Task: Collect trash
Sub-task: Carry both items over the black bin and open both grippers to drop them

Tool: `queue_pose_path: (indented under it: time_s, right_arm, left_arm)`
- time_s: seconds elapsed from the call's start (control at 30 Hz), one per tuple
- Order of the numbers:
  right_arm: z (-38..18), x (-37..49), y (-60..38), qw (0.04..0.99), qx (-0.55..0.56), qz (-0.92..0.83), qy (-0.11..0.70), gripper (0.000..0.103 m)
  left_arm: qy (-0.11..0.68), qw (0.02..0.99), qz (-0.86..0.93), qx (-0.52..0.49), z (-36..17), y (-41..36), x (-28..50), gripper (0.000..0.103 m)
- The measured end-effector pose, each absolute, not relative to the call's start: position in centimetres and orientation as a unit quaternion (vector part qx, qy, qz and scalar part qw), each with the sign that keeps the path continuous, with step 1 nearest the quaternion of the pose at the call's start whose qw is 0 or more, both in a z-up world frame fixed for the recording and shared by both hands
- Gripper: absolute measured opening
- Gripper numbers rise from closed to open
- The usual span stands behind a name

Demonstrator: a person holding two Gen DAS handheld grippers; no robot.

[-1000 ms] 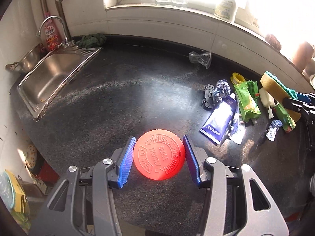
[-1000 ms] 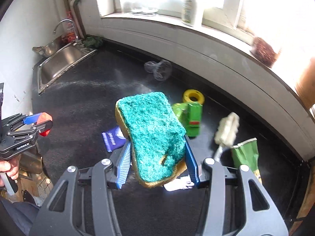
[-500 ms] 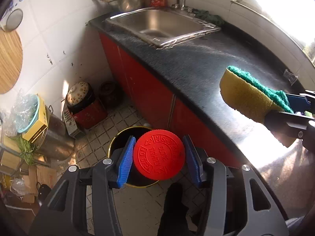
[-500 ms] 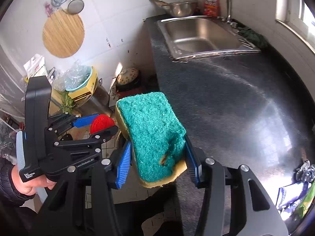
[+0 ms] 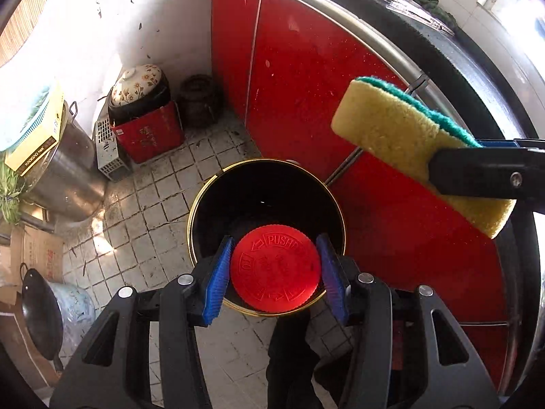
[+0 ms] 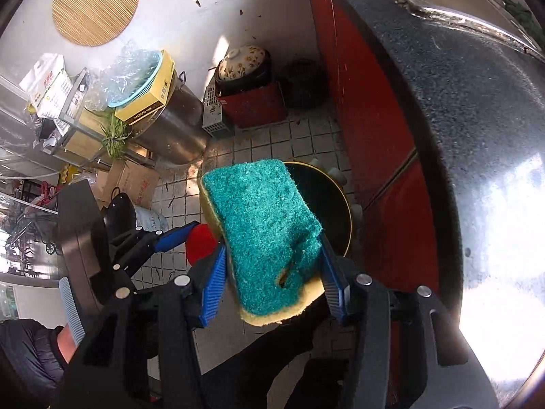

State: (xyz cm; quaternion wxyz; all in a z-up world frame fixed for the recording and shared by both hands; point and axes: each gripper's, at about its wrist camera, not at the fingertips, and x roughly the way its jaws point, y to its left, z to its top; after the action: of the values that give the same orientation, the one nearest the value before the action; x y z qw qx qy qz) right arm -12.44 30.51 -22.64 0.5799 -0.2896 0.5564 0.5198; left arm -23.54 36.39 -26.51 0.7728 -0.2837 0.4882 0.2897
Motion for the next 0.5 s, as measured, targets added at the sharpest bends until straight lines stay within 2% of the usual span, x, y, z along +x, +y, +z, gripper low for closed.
queue_pose_path:
  time_s: [0.1, 0.17, 0.23, 0.27, 0.3, 0.5]
  right_arm:
    - [-23.7, -12.5, 31.6, 0.576, -0.292, 0.518, 0.561, 0.051]
    - [-23.8, -12.5, 32.1, 0.581, -0.295, 0.515, 0.557, 0.060]
    - [-24.0, -12.3, 32.5, 0.580, -0.292, 0.515, 0.560, 0.071]
    - [-24.0, -12.2, 32.7, 0.579, -0.288, 0.516, 0.561, 0.075]
    - [-24.0, -12.0, 32.7, 0.579, -0.286, 0.517, 0.562, 0.077]
    - [-21.5, -11.5, 31.9, 0.580, -0.277, 0.533, 0.550, 0.079]
  left_arm:
    - [0.490, 0.771, 0.283, -0.292, -27.6, 37.1, -23.4, 0.049]
    - [0.487, 0.772, 0.278, -0.300, -27.9, 37.4, -23.4, 0.049]
    - [0.488, 0.770, 0.278, -0.303, -28.2, 37.6, -23.3, 0.061]
    - [0.485, 0.771, 0.279, -0.303, -28.2, 37.7, -23.4, 0.075]
    - [0.481, 0.773, 0.284, -0.301, -28.1, 37.7, -23.5, 0.082]
    - [0.482, 0.775, 0.287, -0.293, -26.9, 37.2, -24.6, 0.085]
